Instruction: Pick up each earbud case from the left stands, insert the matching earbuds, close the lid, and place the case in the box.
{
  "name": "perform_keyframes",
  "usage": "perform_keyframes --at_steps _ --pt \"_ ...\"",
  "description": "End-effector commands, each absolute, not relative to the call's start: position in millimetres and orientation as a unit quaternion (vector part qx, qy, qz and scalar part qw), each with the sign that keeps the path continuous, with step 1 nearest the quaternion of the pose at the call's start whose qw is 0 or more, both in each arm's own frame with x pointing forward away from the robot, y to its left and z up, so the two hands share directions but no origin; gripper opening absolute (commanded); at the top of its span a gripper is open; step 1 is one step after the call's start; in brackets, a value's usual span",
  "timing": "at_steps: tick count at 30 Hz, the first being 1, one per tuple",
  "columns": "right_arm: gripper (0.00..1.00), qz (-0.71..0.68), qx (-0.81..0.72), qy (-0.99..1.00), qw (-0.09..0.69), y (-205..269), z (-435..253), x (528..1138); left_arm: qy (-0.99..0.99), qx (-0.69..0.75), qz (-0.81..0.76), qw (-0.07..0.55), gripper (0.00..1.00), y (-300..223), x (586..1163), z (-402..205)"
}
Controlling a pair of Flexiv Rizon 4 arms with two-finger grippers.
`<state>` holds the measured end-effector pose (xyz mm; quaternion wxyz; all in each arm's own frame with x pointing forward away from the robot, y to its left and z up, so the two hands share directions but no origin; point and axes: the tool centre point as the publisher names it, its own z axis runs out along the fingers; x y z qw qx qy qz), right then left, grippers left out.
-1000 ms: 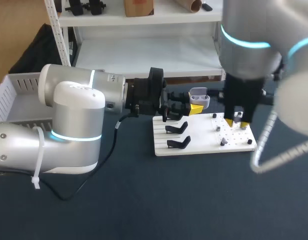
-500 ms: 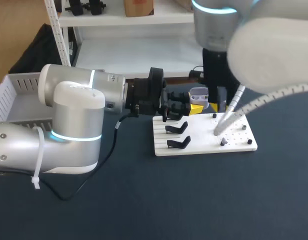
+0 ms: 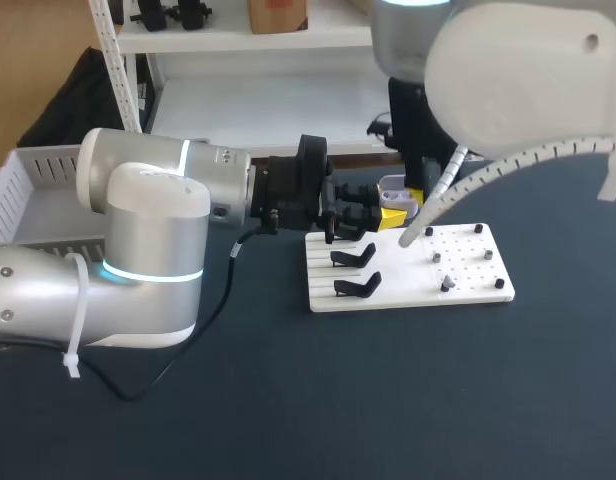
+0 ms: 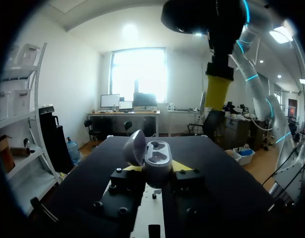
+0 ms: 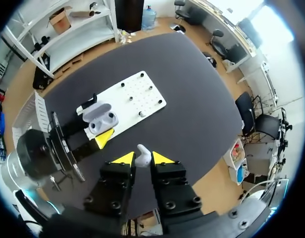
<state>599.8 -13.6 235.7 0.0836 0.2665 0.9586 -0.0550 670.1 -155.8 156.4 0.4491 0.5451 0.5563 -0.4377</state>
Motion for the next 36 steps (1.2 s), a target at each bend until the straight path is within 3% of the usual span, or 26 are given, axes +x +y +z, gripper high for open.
perform_keyframes --at_steps 1,16,36 --pt "0.0 -0.066 0.291 0.951 0.082 -6.7 239.9 612.9 0.556 0.543 -0.437 0.452 0.0 -156.2 668.8 155.6" --pt "0.0 -0.072 0.293 0.95 0.08 17.3 229.2 641.2 0.556 0.543 -0.437 0.452 0.0 -156.2 668.8 155.6" --pt "0.0 -0.092 0.281 0.952 0.082 4.9 210.1 653.2 0.556 0.543 -0.437 0.452 0.0 -156.2 668.8 155.6"
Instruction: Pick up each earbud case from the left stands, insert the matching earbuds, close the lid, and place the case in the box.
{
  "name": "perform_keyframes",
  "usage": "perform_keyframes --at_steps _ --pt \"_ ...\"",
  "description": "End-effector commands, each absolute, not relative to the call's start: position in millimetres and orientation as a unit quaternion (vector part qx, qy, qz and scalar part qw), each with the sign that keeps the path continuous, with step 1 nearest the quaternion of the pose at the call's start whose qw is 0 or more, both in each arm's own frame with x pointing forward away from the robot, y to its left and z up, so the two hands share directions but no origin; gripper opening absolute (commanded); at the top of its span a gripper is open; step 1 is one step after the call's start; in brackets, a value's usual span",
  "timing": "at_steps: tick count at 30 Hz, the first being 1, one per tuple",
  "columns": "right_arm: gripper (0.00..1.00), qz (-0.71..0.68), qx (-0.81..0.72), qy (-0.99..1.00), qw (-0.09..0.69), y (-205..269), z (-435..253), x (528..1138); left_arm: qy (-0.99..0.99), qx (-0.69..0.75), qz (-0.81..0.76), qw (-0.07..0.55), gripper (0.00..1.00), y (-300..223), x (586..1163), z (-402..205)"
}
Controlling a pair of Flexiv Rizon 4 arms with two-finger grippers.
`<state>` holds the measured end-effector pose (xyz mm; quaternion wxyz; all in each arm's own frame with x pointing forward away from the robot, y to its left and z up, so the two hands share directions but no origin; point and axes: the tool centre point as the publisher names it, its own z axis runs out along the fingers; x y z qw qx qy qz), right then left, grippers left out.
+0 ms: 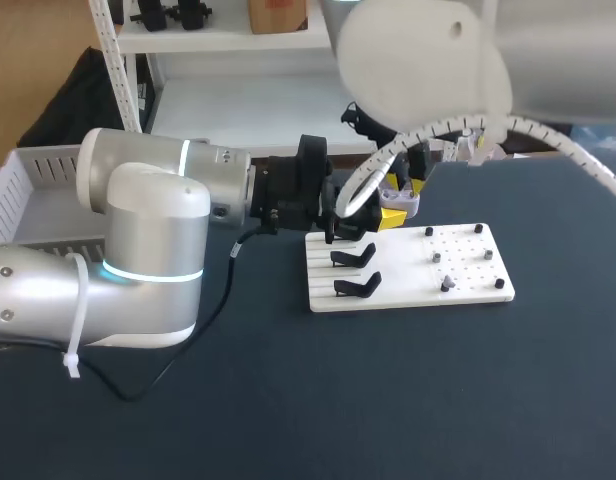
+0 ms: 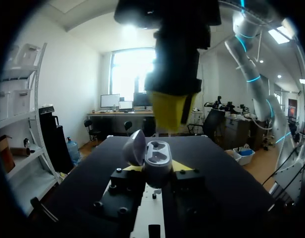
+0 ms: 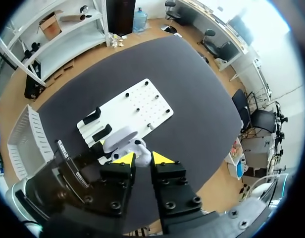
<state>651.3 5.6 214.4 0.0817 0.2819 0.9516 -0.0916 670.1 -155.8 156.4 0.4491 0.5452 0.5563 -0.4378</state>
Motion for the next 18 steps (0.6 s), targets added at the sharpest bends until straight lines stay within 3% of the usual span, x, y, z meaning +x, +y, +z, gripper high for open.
perform_keyframes --at_steps 1,18 --pt "0.0 -0.091 0.281 0.952 0.082 4.4 209.1 653.8 0.556 0.543 -0.437 0.452 0.0 -156.2 668.8 155.6" --pt "0.0 -0.093 0.282 0.952 0.074 3.3 199.3 656.5 0.556 0.543 -0.437 0.452 0.0 -156.2 668.8 155.6"
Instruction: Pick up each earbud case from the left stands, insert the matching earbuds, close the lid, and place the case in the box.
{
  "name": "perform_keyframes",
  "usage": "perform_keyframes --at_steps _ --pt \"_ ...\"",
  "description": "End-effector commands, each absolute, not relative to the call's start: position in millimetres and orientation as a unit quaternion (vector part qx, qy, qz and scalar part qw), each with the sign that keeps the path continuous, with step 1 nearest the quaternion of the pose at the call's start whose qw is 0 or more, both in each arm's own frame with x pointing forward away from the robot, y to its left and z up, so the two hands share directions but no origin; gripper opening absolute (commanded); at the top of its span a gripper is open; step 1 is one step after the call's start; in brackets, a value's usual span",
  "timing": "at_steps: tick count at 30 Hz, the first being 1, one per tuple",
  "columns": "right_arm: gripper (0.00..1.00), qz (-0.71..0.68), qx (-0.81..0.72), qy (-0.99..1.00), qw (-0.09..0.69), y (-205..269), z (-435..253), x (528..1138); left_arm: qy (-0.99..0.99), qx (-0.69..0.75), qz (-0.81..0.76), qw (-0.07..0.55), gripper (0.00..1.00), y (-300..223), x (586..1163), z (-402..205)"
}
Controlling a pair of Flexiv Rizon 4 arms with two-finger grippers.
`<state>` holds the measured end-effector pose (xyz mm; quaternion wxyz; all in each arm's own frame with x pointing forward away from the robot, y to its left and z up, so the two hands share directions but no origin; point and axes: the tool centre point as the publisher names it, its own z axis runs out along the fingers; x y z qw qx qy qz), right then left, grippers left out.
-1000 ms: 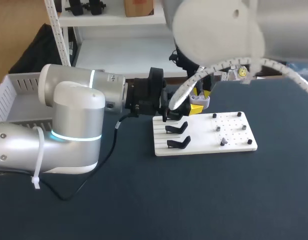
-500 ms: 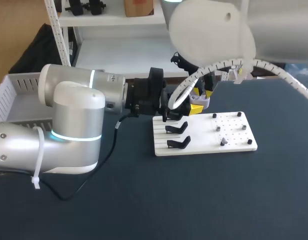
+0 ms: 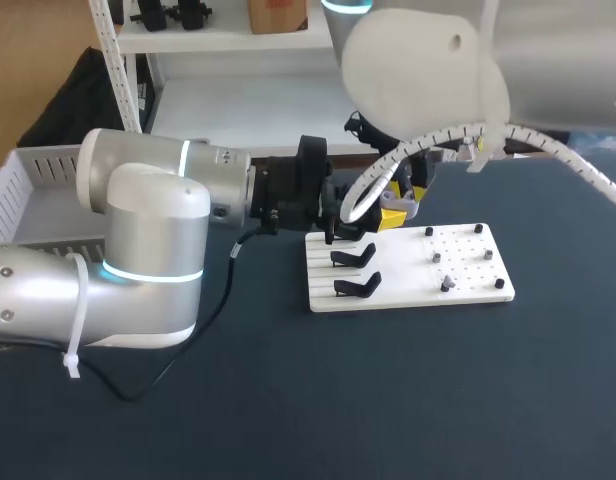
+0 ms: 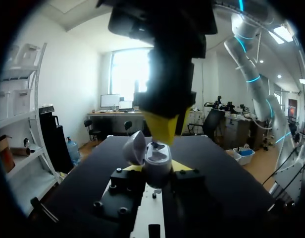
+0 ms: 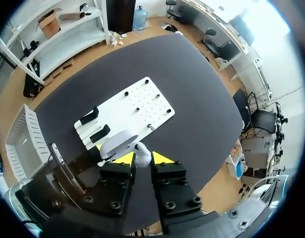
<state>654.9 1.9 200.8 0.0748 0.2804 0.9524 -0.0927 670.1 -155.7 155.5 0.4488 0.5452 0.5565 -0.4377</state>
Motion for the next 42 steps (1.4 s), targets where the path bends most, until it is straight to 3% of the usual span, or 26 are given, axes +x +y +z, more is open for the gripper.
perform_keyframes --at_steps 1,42 --pt "0.0 -0.093 0.282 0.952 0.074 4.1 199.9 656.5 0.556 0.543 -0.437 0.452 0.0 -156.2 668.8 155.6" --pt "0.0 -0.097 0.29 0.95 0.065 5.1 194.4 659.2 0.556 0.543 -0.437 0.452 0.0 -156.2 668.8 155.6"
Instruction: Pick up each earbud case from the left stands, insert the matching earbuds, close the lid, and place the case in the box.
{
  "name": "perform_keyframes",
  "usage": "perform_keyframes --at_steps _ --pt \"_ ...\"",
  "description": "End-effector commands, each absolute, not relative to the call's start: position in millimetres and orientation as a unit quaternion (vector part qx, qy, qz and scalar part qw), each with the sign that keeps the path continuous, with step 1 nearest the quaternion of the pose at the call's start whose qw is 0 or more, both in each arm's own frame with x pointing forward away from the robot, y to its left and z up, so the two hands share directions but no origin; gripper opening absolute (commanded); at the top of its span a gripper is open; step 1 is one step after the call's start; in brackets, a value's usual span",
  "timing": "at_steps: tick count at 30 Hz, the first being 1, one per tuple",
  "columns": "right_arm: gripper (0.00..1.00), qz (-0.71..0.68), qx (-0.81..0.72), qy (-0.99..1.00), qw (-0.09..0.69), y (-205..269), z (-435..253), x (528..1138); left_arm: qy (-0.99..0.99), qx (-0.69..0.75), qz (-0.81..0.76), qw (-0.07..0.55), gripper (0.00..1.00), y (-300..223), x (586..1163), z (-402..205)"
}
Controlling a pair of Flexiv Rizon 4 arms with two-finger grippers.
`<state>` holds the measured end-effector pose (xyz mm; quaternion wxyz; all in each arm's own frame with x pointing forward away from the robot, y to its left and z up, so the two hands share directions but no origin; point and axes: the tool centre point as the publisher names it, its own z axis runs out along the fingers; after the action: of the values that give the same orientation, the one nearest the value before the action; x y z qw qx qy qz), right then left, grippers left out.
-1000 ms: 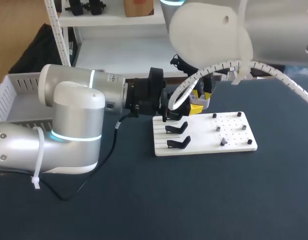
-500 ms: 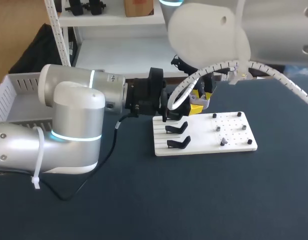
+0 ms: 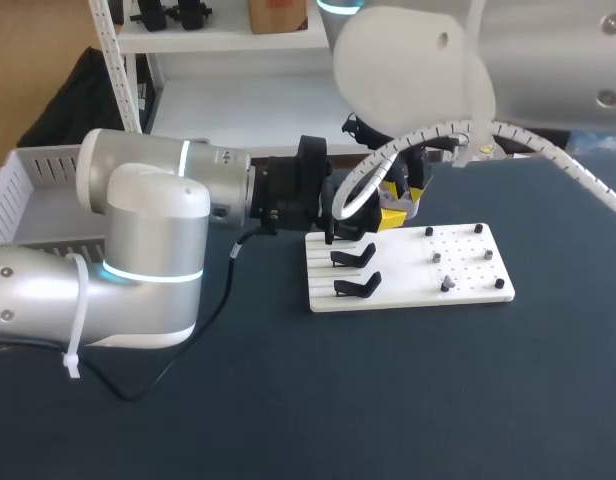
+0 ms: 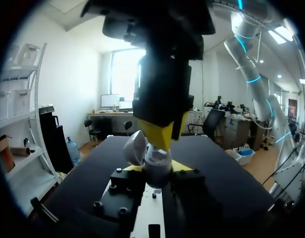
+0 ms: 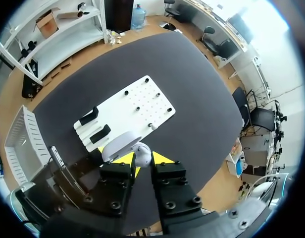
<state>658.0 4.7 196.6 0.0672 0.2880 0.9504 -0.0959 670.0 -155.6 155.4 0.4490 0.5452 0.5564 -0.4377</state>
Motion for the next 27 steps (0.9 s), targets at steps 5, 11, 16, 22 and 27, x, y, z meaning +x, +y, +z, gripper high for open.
perform_keyframes --at_steps 5,11,16,22,27 --pt "0.0 -0.096 0.292 0.95 0.062 4.9 193.9 659.6 0.556 0.543 -0.437 0.452 0.0 -156.2 668.8 155.6" --pt "0.06 -0.094 0.291 0.95 0.059 6.0 194.3 659.7 0.556 0.543 -0.437 0.452 0.0 -156.2 668.8 155.6" --pt "0.09 -0.092 0.291 0.95 0.059 6.9 194.7 659.8 0.556 0.543 -0.437 0.452 0.0 -156.2 668.8 155.6" --pt "0.16 -0.093 0.29 0.95 0.059 7.2 195.2 659.8 0.556 0.543 -0.437 0.452 0.0 -156.2 668.8 155.6" --pt "0.17 -0.092 0.289 0.951 0.06 7.5 196.6 660.1 0.556 0.543 -0.437 0.452 0.0 -156.2 668.8 155.6"
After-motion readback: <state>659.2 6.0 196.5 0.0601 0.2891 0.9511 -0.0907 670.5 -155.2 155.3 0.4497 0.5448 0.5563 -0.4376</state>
